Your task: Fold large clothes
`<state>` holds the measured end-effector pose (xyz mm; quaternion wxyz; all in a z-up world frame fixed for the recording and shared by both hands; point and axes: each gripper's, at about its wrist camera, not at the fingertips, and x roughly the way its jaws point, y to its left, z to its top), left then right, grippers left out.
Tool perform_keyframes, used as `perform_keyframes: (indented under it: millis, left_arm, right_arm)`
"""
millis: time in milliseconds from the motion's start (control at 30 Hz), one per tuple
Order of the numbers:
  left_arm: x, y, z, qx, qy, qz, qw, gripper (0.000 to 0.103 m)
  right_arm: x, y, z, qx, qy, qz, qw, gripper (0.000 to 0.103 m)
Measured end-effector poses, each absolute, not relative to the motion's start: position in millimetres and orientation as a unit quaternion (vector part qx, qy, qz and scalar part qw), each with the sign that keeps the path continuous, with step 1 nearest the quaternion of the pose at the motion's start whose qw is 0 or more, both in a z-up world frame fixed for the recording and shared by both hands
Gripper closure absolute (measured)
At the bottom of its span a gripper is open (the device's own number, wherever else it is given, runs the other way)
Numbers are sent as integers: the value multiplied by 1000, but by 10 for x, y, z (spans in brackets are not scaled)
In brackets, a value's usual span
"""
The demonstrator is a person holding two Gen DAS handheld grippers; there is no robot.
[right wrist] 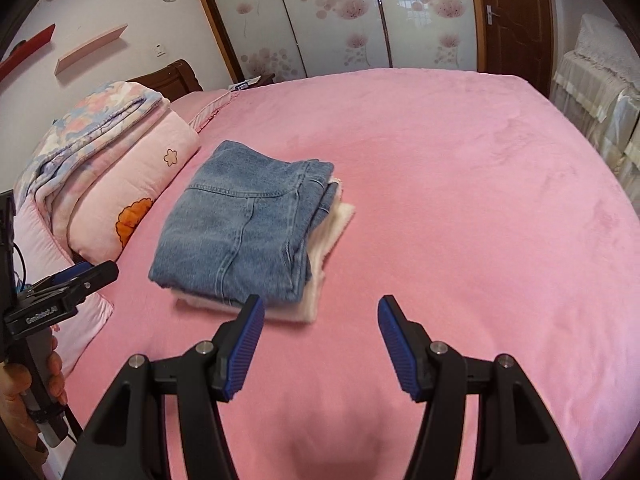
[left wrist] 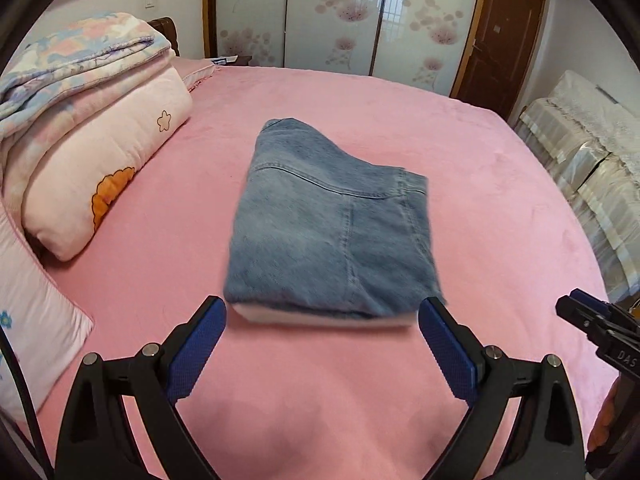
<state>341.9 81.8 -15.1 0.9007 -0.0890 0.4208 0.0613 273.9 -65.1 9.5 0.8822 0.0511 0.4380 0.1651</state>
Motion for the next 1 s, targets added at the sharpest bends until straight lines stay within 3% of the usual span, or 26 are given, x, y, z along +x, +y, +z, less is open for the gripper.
perform_keyframes:
  millis: [767,1000]
  left_arm:
    - [1625,-409,147,-90,362,48,927,6]
    - [1093,-858,-7,-53,397,87,912,6]
  right_arm:
    - [890,-1384,342,53,392,147,907,44]
    - [356,-1446,336,36,383,120,915,44]
